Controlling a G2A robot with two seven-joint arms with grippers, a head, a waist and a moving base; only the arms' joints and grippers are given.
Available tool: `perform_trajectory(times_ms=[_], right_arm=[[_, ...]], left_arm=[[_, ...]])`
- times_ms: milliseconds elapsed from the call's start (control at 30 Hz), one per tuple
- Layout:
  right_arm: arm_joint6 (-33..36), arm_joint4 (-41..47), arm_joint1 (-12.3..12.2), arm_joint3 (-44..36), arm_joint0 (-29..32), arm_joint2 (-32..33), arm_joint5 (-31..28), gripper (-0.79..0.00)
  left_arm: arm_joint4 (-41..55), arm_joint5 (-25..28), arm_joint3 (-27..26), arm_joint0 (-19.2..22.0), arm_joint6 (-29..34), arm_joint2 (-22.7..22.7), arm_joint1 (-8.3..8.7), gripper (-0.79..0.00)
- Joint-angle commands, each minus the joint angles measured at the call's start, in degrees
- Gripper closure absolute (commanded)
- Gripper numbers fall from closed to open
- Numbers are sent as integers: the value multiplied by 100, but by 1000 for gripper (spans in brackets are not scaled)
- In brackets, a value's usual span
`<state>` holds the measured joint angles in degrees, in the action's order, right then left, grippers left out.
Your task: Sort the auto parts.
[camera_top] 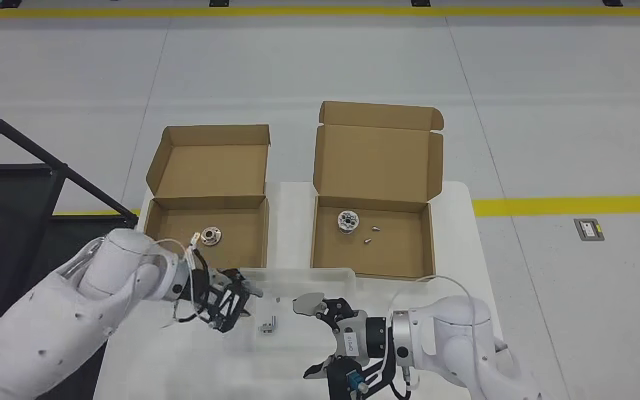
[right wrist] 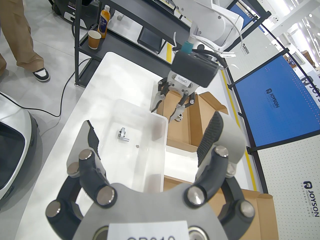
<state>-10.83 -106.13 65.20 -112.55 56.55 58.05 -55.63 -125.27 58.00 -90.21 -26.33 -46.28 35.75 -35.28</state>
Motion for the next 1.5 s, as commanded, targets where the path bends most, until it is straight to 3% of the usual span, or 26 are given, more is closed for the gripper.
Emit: perform_trajectory(times_ms=[0,67,133,567,733,900,1100,1233,1267,1333,1467], right_arm=[[0,0,0,0,0,0,0,-785],[0,0,0,0,0,0,0,-785],[0,0,0,0,0,0,0,-785],[0,0,0,0,0,0,0,-785],[0,0,0,0,0,0,0,-785],[0,0,0,0,0,0,0,-785],[0,0,0,0,0,0,0,-785],[0,0,0,0,0,0,0,-785],[0,0,0,0,0,0,0,-785],[0,0,0,0,0,0,0,-785],[0,0,0,0,0,0,0,-785]], left_arm=[[-63,0,-214,233,0,-440,55,-382],[-271,0,-312,482,23,-780,81,-388],[-330,0,-321,676,73,-1094,69,-785],[-330,0,-321,676,73,-1094,69,-785],[-1058,-188,-702,593,685,-1278,-4,-785],[-2367,-180,-745,951,438,-1851,-285,-785],[-3543,-567,-252,1522,-566,-2565,-806,-785],[-4142,-1127,228,1520,-1127,-2601,-1181,-696],[-4277,-1226,346,1506,-1226,-2601,-1274,-696],[-4405,-1426,600,1486,-1427,-2601,-1452,-785],[-4377,-1482,701,1483,-1483,-2601,-1507,-785]])
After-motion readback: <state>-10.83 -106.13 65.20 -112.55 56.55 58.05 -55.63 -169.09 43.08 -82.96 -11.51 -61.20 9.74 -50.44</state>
